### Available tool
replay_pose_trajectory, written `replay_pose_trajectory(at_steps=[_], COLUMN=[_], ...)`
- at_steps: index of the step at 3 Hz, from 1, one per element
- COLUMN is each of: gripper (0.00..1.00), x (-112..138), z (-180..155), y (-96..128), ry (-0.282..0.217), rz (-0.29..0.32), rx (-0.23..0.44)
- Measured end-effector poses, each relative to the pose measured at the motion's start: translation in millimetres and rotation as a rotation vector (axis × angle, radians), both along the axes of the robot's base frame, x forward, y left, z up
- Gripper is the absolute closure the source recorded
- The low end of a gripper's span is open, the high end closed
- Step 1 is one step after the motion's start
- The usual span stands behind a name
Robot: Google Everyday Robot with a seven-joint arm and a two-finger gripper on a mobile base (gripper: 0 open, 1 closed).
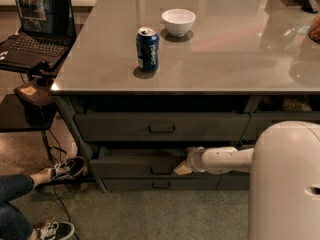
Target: Open middle drawer
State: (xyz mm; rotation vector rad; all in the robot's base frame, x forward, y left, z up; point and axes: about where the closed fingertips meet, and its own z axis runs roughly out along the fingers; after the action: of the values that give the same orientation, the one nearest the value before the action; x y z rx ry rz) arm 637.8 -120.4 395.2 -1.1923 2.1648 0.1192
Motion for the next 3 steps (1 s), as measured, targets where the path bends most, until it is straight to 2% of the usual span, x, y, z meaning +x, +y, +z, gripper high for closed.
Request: replay_pose_trajectory(at_steps=[1, 2, 3], gripper=[0.94, 1.00, 1.00], x=[0, -1, -23], z=[4, 6, 8], y=[0, -1, -14], ry=[0.000, 0.000, 0.003], rz=[0.000, -0.003, -0.042], rx=[0.000, 0.000, 0.007])
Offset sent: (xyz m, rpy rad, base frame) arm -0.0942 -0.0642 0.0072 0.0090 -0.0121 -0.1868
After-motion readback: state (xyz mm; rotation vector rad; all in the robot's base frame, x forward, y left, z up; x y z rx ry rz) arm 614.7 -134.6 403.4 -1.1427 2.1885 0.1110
